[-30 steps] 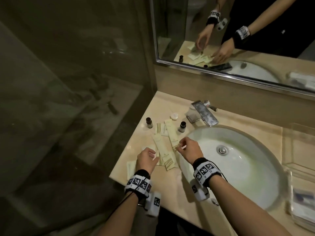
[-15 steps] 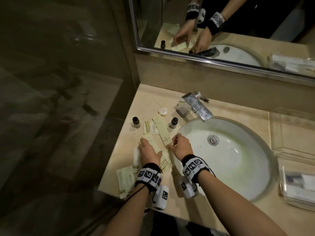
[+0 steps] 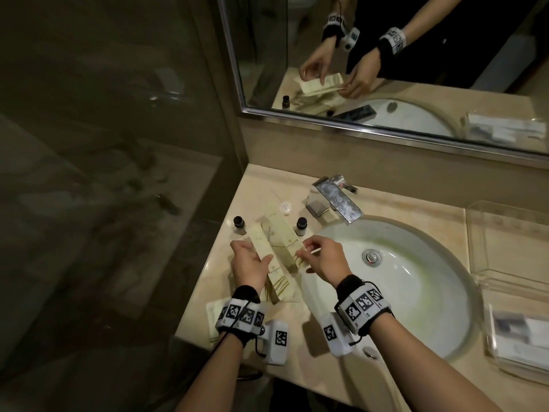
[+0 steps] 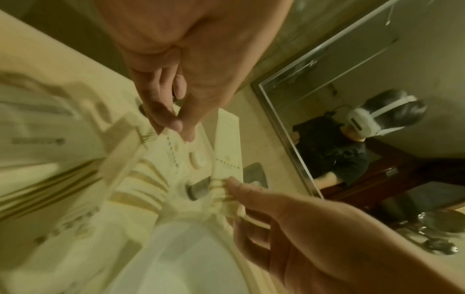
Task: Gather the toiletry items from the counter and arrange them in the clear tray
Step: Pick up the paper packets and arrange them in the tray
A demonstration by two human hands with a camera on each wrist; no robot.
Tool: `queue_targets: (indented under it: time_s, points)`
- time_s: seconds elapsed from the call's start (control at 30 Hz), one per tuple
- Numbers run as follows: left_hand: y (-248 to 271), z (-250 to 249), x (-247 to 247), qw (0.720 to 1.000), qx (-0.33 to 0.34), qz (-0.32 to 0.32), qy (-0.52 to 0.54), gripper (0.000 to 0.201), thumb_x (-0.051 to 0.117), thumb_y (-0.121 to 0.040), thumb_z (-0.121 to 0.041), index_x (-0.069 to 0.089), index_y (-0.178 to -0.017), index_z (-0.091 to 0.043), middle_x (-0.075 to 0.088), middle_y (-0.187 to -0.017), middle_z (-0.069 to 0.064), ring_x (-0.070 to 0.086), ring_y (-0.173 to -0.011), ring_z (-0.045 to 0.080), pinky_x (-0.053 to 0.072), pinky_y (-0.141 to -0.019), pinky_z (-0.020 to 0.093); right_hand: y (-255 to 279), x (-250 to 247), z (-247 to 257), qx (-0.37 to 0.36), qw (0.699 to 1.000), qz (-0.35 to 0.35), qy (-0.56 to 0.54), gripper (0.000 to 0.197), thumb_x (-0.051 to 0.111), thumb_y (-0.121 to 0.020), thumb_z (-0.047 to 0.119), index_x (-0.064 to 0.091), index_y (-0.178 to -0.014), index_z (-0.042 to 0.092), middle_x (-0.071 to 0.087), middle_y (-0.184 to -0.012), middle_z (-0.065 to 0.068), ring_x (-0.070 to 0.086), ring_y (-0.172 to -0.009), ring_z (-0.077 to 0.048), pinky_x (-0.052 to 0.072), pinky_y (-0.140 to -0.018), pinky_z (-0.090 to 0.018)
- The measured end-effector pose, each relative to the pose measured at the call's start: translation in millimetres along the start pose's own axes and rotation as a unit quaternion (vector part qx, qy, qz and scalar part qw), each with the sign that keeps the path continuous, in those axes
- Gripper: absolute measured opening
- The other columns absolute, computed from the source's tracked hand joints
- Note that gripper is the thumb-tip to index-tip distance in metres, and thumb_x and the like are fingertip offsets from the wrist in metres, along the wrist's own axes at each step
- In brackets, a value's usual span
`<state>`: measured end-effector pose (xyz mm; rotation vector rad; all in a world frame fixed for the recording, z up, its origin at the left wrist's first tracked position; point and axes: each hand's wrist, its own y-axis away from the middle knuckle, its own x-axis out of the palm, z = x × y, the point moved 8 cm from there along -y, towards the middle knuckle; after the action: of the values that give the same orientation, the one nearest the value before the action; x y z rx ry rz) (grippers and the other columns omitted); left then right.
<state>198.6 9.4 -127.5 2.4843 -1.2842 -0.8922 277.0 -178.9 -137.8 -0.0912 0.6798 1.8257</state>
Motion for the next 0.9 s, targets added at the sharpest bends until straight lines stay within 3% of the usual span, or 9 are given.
queue_targets:
  time_s: [0.1,0.17,0.27,0.4,0.5,0.6,0.73,0.83,0.9]
  points:
    - [15.8,-29.4,0.4,0.999,0.037,0.004,0.038,0.047,0.074,-0.077,0.003,0.039,-0.106,-0.008,0.063,-0.082,0.007,0.064,-0.072,0.017,0.051,-0.050,0.014,13.5,-37.3,13.8,-0.038,0.999,-0.013,-0.012,0.017,0.076,-0.082,0.012,0.067,-0.095,0.006,0.057,-0.080,-0.003,0.059,-0.061,-0.017,0.055,-0.046,-0.022]
    - [30.3,-50.7,11.1,0.997,0.056,0.015,0.053,0.048,0.074,-0.077,0.002,0.039,-0.107,-0.008,0.060,-0.082,0.006,0.062,-0.068,0.017,0.048,-0.045,0.009,22.1,-67.2,18.7,-0.050,0.998,-0.027,-0.019,0.018,0.076,-0.081,0.012,0.068,-0.097,0.006,0.058,-0.081,-0.003,0.060,-0.062,-0.016,0.055,-0.047,-0.022]
    - [54.0,-78.2,43.2,0.994,0.076,0.044,0.062,0.049,0.076,-0.075,0.001,0.040,-0.107,-0.009,0.062,-0.084,0.010,0.063,-0.064,0.018,0.055,-0.056,0.022,38.4,-116.3,18.1,-0.058,0.997,-0.046,-0.029,0.014,0.074,-0.082,0.011,0.068,-0.094,0.012,0.059,-0.079,-0.002,0.059,-0.061,-0.014,0.054,-0.046,-0.020]
    - [96.3,-111.4,107.2,0.989,0.107,0.084,0.054,0.049,0.077,-0.075,-0.003,0.041,-0.107,-0.011,0.064,-0.085,0.008,0.067,-0.072,0.022,0.057,-0.061,0.024,66.1,-191.7,-3.3,-0.056,0.994,-0.087,-0.037,0.012,0.075,-0.082,0.013,0.067,-0.091,0.016,0.061,-0.078,-0.002,0.061,-0.063,-0.016,0.053,-0.045,-0.018]
    - [132.0,-125.5,163.0,0.984,0.119,0.126,0.046,0.047,0.075,-0.076,-0.001,0.042,-0.109,-0.009,0.066,-0.096,0.013,0.069,-0.084,0.025,0.059,-0.072,0.037,91.8,-255.2,-36.7,-0.043,0.989,-0.139,-0.030,0.013,0.076,-0.081,0.017,0.070,-0.092,0.014,0.068,-0.078,0.000,0.066,-0.068,-0.015,0.057,-0.059,-0.024]
    - [169.1,-130.2,218.6,0.976,0.133,0.171,0.030,0.043,0.073,-0.078,0.001,0.043,-0.107,-0.009,0.066,-0.096,0.014,0.069,-0.084,0.025,0.059,-0.068,0.037,120.2,-318.7,-84.1,-0.024,0.982,-0.187,-0.029,0.014,0.075,-0.081,0.023,0.070,-0.092,0.016,0.073,-0.079,0.000,0.069,-0.072,-0.016,0.052,-0.062,-0.022]
    - [209.6,-124.1,279.0,0.971,0.133,0.200,-0.003,0.033,0.070,-0.083,-0.004,0.049,-0.108,-0.007,0.067,-0.095,0.016,0.069,-0.071,0.023,0.060,-0.064,0.035,150.4,-388.3,-158.4,0.025,0.968,-0.237,-0.084,0.022,0.074,-0.082,0.027,0.068,-0.099,0.015,0.074,-0.086,-0.005,0.073,-0.077,-0.019,0.060,-0.077,-0.037]
    - [229.3,-115.1,311.4,0.967,0.132,0.217,-0.017,0.023,0.064,-0.088,-0.012,0.054,-0.108,-0.006,0.064,-0.101,0.021,0.069,-0.064,0.024,0.058,-0.067,0.037,172.1,-426.7,-198.0,0.053,0.947,-0.280,-0.147,0.024,0.070,-0.087,0.014,0.060,-0.109,0.011,0.072,-0.088,-0.019,0.068,-0.063,-0.019,0.058,-0.060,-0.019]
    - [238.4,-110.4,325.8,0.965,0.133,0.225,-0.024,0.021,0.060,-0.091,-0.011,0.056,-0.110,-0.006,0.060,-0.103,0.021,0.071,-0.068,0.028,0.060,-0.074,0.042,182.9,-445.2,-222.6,0.076,0.932,-0.314,-0.165,0.037,0.069,-0.088,0.012,0.057,-0.122,0.001,0.073,-0.091,-0.020,0.069,-0.064,-0.020,0.056,-0.057,-0.015]
